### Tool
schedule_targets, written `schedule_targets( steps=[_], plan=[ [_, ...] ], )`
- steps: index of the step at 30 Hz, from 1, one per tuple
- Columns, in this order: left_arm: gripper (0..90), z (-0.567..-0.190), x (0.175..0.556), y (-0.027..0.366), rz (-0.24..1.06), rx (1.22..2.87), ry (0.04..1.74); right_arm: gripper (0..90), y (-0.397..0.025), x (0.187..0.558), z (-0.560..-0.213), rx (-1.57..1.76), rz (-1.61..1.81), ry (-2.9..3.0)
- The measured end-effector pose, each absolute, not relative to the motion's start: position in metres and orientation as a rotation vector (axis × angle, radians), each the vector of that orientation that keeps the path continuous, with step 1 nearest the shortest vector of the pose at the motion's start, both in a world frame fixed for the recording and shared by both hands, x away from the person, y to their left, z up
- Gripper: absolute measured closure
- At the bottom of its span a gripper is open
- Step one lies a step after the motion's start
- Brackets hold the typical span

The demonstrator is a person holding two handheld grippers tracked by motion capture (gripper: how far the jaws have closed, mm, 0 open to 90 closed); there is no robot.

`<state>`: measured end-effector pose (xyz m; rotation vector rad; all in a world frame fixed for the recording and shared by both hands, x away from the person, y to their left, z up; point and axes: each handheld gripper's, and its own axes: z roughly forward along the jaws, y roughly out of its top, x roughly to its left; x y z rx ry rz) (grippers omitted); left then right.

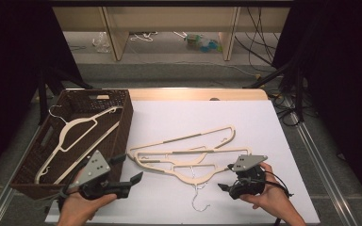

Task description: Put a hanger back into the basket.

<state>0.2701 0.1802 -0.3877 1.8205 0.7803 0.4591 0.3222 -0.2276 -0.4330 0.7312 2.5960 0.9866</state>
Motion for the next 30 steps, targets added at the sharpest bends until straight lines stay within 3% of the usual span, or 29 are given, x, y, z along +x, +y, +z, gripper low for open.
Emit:
schedule_targets(
  steps=[5,9,12,24,30],
  plan=[
    [22.5,-0.403,0.263,0.170,0.489,1.811,0.730,27.6,-0.228,0.322,-0.435,0.742,0.971,2.620],
    [22.1,-0.418,0.262,0.167,0.427,1.791,0.749,27.7,-0.227,0.322,-0.436,0.725,0.972,2.623],
    [22.1,-0.426,0.260,0.163,0.455,1.852,0.713,27.6,-0.228,0.323,-0.437,0.732,0.968,2.622],
    [20.2,-0.430,0.257,0.160,0.433,1.852,0.723,28.6,-0.226,0.327,-0.443,0.701,0.949,2.616],
    [20.2,-0.432,0.255,0.154,0.431,1.866,0.706,30.5,-0.225,0.349,-0.448,0.698,0.920,2.627]
  ],
)
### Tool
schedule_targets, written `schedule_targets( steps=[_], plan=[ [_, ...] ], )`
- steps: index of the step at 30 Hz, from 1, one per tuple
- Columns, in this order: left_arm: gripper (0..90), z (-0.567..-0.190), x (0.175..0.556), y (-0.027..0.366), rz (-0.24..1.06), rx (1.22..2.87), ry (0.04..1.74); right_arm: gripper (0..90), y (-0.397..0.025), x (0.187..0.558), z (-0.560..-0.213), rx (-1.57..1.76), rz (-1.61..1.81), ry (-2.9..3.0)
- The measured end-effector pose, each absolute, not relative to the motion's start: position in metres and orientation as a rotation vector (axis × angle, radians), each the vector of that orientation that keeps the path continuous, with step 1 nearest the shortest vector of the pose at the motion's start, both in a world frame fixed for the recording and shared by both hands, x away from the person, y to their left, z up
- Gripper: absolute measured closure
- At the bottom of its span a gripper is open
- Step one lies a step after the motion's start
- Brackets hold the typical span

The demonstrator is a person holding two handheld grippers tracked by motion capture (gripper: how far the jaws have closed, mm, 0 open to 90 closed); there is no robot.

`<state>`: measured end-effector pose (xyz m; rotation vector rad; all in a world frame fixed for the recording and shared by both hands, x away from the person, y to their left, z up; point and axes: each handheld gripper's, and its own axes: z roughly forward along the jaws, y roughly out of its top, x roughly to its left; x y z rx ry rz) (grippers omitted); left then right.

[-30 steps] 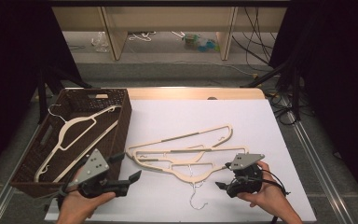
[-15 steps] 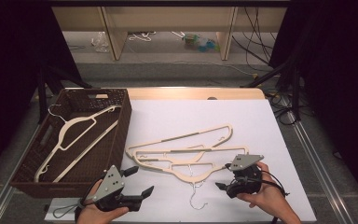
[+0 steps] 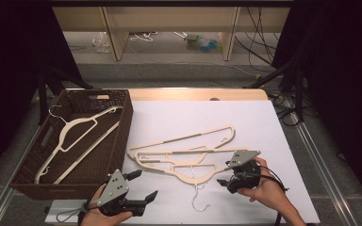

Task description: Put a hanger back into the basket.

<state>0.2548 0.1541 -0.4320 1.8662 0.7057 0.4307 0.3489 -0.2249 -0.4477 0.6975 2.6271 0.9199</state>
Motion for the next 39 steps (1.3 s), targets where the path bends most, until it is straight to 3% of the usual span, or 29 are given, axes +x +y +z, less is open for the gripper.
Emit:
schedule_targets(
  steps=[16,25,33,39],
  plan=[
    [20.4,-0.435,0.256,0.155,0.453,1.912,0.667,40.3,-0.217,0.395,-0.464,0.554,0.739,2.804],
    [21.0,-0.436,0.255,0.155,0.455,1.913,0.662,63.4,-0.217,0.395,-0.465,0.492,0.674,2.911],
    [21.8,-0.436,0.254,0.154,0.467,1.920,0.644,67.4,-0.214,0.385,-0.460,0.363,0.562,3.019],
    [22.0,-0.436,0.255,0.154,0.474,1.932,0.631,76.3,-0.207,0.377,-0.457,0.217,0.453,3.068]
  ],
)
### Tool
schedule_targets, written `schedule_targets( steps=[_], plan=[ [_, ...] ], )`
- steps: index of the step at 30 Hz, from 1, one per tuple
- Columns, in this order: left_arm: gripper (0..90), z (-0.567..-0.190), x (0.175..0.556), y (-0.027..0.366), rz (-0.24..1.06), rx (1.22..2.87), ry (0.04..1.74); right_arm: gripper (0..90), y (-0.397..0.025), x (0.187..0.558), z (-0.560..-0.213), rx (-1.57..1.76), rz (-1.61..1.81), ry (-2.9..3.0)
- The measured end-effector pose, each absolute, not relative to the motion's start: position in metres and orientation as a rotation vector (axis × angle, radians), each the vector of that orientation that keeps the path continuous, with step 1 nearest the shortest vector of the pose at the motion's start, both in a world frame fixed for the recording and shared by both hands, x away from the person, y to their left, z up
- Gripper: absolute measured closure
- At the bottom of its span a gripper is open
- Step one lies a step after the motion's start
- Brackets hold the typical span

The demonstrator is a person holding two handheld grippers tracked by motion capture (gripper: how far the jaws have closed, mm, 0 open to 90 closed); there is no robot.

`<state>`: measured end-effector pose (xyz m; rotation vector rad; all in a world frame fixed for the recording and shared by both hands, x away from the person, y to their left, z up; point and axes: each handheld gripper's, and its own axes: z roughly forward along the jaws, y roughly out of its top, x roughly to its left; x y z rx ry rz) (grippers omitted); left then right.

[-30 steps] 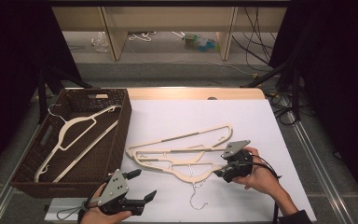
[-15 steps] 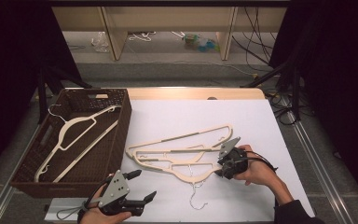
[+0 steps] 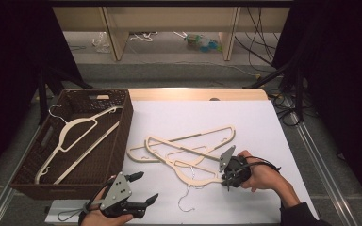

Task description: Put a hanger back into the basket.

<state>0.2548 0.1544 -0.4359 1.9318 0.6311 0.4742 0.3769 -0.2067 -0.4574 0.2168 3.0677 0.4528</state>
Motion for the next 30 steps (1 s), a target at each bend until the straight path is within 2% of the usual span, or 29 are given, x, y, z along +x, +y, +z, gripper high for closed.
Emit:
schedule_targets(
  steps=[21,30],
  plan=[
    [22.5,-0.440,0.259,0.146,0.443,1.941,0.637,79.3,-0.193,0.374,-0.456,0.172,0.309,3.072],
    [26.3,-0.458,0.289,0.127,0.516,2.065,0.571,80.2,-0.191,0.370,-0.445,0.137,0.294,3.059]
  ],
)
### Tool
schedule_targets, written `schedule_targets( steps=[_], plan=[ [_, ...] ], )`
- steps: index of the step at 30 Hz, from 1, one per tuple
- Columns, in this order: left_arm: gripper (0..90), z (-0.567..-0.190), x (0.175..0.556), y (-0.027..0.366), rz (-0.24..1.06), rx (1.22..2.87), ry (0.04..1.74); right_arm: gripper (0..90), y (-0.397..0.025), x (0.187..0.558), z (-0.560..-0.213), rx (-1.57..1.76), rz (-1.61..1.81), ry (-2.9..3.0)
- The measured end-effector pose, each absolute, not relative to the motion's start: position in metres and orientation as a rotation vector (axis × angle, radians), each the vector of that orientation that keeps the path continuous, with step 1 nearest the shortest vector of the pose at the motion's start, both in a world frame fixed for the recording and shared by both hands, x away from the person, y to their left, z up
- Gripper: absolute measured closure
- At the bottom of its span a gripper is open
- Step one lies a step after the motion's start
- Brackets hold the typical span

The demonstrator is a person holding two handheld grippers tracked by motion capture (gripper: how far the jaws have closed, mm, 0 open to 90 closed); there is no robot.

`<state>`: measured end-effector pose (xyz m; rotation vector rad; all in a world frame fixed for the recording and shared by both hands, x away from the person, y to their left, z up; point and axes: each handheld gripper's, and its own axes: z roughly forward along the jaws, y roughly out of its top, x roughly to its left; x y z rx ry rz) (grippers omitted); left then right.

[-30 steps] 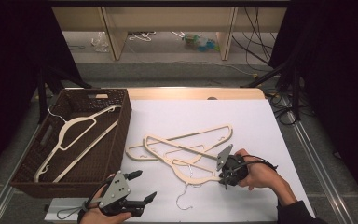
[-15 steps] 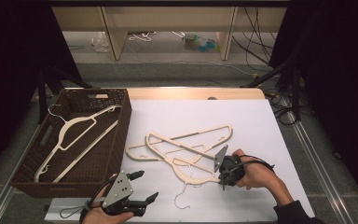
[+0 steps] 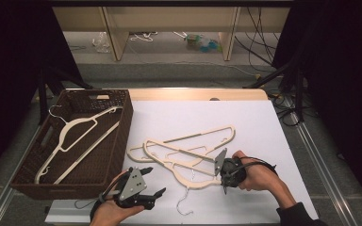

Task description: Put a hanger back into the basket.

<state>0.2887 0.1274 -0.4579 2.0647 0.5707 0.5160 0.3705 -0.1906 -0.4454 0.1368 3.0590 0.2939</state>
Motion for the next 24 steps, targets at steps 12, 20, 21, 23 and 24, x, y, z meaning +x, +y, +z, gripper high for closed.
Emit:
schedule_targets(
  steps=[12,20,21,23,24],
  plan=[
    [29.8,-0.486,0.322,0.093,0.671,2.265,0.335,80.3,-0.192,0.366,-0.420,0.094,0.329,3.013],
    [31.2,-0.494,0.328,0.080,0.719,2.305,0.256,80.2,-0.191,0.363,-0.413,0.084,0.342,3.002],
    [31.7,-0.495,0.327,0.078,0.729,2.303,0.237,80.2,-0.191,0.363,-0.413,0.083,0.345,3.006],
    [33.5,-0.495,0.327,0.073,0.733,2.302,0.197,80.2,-0.191,0.362,-0.413,0.083,0.349,3.005],
    [35.3,-0.495,0.327,0.071,0.727,2.311,0.183,80.2,-0.191,0.362,-0.413,0.081,0.349,3.004]
  ],
)
